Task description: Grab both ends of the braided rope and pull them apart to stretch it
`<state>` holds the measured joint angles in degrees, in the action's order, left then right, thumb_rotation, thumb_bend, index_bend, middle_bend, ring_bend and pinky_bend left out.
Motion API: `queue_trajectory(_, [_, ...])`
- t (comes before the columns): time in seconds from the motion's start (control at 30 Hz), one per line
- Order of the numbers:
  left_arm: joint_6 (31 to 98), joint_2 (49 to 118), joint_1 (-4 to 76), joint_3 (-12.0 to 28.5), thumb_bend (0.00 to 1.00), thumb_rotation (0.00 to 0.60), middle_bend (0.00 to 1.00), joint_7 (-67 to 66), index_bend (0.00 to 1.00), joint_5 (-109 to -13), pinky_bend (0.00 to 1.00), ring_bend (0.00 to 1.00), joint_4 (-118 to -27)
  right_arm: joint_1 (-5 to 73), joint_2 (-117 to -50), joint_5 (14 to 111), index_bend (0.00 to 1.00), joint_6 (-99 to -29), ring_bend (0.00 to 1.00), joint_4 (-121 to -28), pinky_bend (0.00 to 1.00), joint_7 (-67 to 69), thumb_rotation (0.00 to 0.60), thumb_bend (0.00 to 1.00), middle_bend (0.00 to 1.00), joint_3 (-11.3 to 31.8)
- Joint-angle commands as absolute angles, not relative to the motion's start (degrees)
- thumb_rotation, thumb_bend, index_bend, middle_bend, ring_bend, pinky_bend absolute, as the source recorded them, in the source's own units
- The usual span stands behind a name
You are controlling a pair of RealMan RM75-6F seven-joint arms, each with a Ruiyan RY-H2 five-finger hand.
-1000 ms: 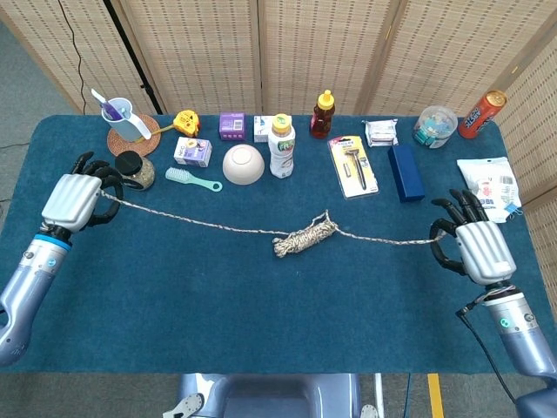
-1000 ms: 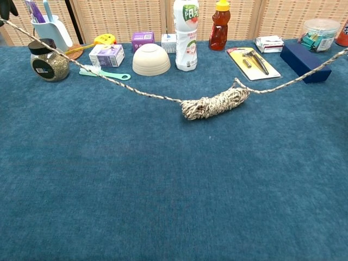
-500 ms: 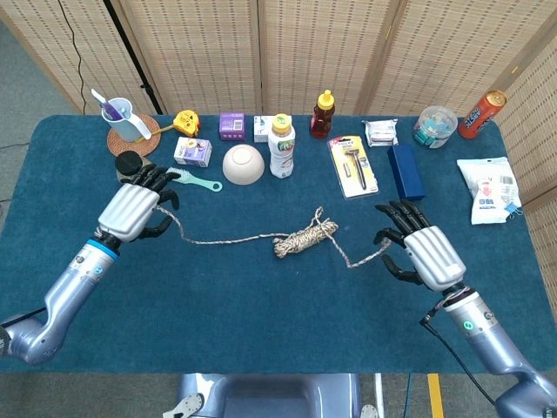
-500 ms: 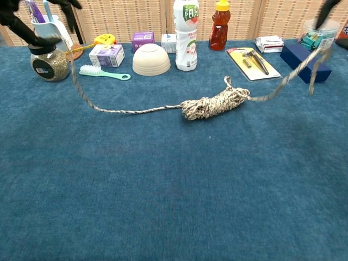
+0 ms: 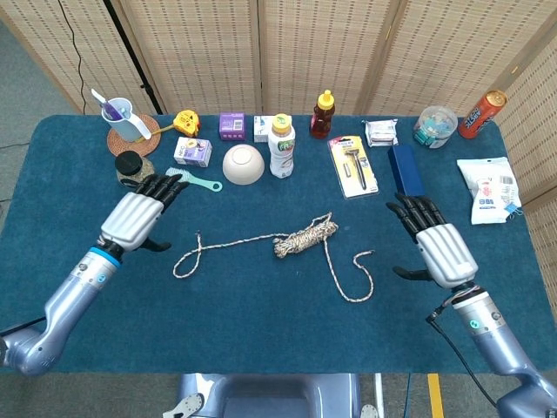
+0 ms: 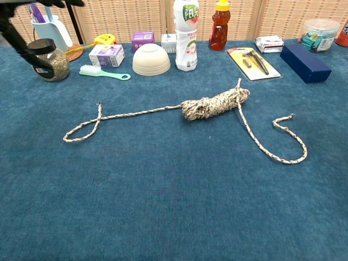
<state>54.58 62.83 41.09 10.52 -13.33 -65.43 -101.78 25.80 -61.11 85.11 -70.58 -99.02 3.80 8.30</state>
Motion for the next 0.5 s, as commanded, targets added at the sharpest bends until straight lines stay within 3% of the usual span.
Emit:
queue_trajectory(0.03, [58.8, 60.3, 37.8, 9.4, 0.1, 0.6, 0.0, -14.0, 0.09, -65.4, 0.0, 0.0, -103.8, 24.8, -60.9, 84.3, 0.01, -71.9, 0.0, -98.1, 0.0, 4.3, 0.6, 0.09, 0.0, 8.5])
queue_trajectory(0.2, [68.7, 56.6, 30.4, 6.5, 0.11, 0.6, 0.0, -14.5, 0.15, -68.4, 0.0, 0.0, -105.2, 21.8, -61.5, 81.0, 0.13, -74.9, 0.0, -94.6, 0.0, 3.6, 0.6, 0.09, 0.0, 8.7])
queue_trajectory(0.5, [81.6, 53.9, 18.0, 1.4, 0.11, 0.6, 0.0, -9.3, 0.16, -73.0, 0.0, 0.0, -103.7, 16.4, -61.6, 79.1, 0.18, -79.3, 0.0, -92.4, 0.0, 2.8, 0.6, 0.09, 0.01, 6.8])
